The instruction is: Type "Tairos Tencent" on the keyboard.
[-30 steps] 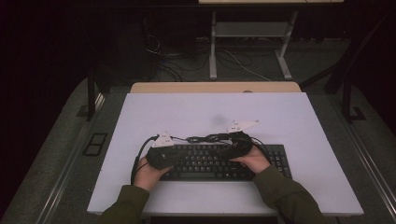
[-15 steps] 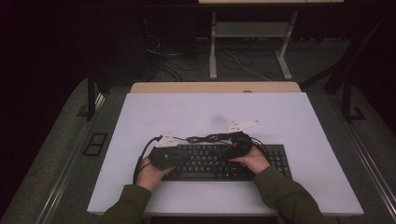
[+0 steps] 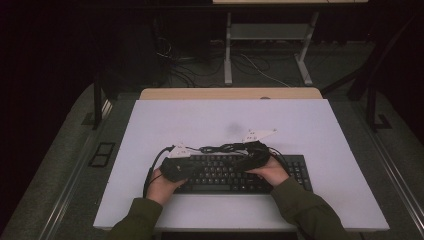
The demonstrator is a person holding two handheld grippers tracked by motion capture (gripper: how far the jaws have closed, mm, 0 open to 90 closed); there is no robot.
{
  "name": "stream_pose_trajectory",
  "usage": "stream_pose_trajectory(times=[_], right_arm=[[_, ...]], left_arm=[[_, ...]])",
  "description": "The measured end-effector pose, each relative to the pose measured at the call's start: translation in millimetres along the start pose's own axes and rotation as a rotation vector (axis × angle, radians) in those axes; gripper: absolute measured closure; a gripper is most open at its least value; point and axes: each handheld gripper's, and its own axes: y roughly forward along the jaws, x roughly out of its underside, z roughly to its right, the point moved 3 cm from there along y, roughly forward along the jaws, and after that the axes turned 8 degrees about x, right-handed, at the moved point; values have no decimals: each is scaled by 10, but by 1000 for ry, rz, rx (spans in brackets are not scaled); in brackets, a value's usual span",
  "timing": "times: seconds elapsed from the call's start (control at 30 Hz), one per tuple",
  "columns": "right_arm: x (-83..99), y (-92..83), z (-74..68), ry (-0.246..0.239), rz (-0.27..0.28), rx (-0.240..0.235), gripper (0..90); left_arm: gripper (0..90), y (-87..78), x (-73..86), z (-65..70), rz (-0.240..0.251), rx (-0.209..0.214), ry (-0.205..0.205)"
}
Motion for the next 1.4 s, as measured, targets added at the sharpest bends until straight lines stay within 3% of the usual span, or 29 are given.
stream_pose_trajectory(times=[0.6,0.77,1.2,1.4], right_arm=[[-24,-55,0,1,8,-14,210],[-22,-85,-9,-7,-3,-19,201],[6,-135,-1,4,-13,-52,359],[21,-139,-13,-1,-23,-61,410]], left_arm=[[856,-104,-47,62,36,14,14],[768,-138,-44,89,48,14,18],[487,-225,57,77,50,20,17],[382,-217,76,75,54,4,21]])
